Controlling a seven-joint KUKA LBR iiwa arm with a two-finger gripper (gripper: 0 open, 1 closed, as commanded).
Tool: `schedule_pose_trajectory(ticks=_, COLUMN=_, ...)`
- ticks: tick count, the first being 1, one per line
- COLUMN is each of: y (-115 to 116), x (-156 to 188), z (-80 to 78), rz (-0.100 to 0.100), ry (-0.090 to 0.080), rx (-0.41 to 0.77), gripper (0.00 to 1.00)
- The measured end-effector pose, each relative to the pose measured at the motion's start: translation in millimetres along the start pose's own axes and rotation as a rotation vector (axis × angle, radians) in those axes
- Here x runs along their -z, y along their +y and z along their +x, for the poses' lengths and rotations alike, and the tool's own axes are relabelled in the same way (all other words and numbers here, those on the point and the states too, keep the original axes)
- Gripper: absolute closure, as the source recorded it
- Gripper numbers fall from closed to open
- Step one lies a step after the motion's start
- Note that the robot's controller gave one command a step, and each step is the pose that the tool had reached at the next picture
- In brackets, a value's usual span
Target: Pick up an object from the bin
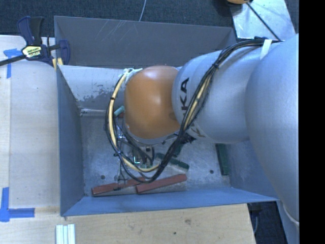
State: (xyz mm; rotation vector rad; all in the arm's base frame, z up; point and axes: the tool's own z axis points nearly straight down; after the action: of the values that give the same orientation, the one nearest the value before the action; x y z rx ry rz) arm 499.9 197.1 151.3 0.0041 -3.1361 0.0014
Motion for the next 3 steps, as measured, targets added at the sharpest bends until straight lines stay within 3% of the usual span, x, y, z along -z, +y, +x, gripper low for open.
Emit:
schedule_pose_trajectory(ticks=1, y=-1, x=4, z=-2.2, rz=-0.002, ry=-0.008, rx=-0.002, gripper=0.0)
schedule_pose_trajectory(ticks=2, y=-60, x=-57, z=13.1, rz=0.003, ry=-0.002, rx=0.086, gripper=0.0)
schedule_pose_trajectory(ticks=3, y=-44, x=-80, z=9.9, rz=-0.002, ry=-0.009, rx=0.284, gripper=1.0)
